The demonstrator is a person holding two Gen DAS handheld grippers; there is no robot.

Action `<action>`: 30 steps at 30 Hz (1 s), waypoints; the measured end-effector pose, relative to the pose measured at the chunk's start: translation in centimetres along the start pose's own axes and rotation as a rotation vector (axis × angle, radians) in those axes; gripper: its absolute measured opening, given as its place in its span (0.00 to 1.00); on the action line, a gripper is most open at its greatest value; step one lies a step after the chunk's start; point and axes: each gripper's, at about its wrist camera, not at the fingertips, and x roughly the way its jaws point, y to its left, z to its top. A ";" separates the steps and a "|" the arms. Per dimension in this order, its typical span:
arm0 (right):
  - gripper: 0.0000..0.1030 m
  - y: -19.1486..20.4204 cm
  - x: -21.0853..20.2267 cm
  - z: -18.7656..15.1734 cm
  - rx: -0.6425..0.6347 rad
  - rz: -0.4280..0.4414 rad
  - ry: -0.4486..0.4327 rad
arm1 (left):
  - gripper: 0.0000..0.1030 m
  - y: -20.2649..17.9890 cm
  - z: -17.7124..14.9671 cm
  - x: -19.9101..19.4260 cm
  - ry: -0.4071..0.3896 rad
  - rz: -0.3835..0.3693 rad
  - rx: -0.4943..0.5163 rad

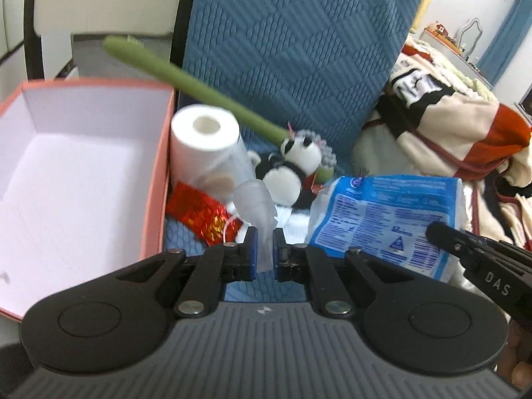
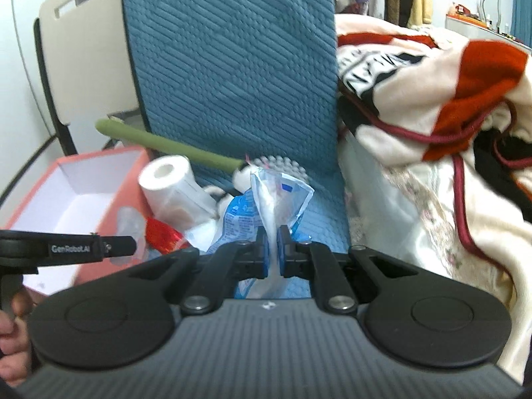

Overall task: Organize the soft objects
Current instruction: 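Carry both items over the pink box and open both tools to drop them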

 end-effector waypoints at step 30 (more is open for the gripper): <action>0.10 21.0 3.0 9.9 -0.091 0.317 -0.026 | 0.10 20.9 9.3 -10.6 -0.044 0.168 -0.142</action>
